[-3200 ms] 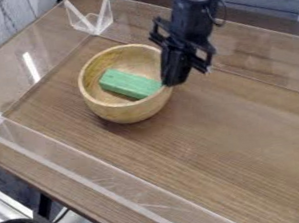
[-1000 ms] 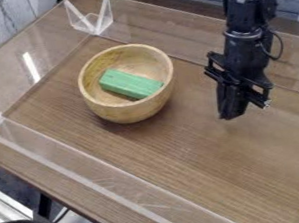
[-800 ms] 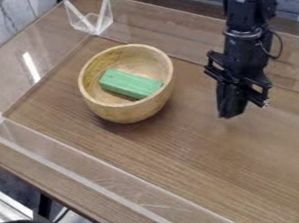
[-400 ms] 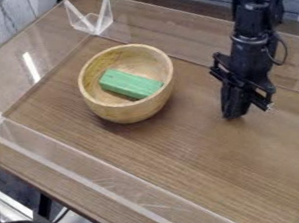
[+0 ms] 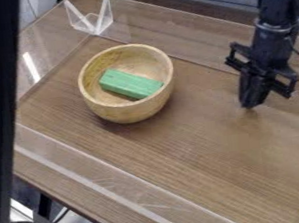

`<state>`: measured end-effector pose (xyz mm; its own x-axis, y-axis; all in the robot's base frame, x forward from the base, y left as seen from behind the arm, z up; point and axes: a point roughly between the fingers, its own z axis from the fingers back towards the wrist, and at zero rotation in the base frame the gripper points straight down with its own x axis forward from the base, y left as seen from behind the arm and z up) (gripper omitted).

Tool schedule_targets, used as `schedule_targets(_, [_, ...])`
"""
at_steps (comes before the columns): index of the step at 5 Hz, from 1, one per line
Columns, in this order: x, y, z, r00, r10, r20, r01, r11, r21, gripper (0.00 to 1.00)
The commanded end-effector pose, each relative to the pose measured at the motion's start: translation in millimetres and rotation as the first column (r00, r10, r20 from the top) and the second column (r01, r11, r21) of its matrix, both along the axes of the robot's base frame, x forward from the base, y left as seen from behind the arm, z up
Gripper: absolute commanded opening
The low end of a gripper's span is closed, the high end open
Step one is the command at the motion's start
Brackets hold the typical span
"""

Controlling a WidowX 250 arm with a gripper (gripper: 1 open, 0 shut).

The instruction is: Put the green block in the brown bowl

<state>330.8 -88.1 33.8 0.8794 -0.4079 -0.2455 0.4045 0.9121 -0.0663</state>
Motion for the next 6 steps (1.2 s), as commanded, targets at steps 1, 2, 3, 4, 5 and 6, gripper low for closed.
schedule_targets(1, [20.6,-3.5,5.9,0.998,0.024,0.063,-0.026,0.999,0.03,0.0])
schedule_targets(2, [30.6,-3.3,1.6,0.997,0.048,0.061,-0.052,0.996,0.071,0.0])
schedule_targets(3, [30.6,3.0,0.8,0.992,0.069,0.102,-0.075,0.996,0.053,1.0])
schedule_targets(4, [30.0,9.3,2.2,0.986,0.089,0.144,-0.095,0.995,0.036,1.0])
schedule_targets(5, [30.5,8.8,4.4,0.981,0.095,0.167,-0.101,0.994,0.029,1.0])
schedule_targets(6, [29.8,8.0,14.7,0.973,0.098,0.207,-0.106,0.994,0.028,1.0])
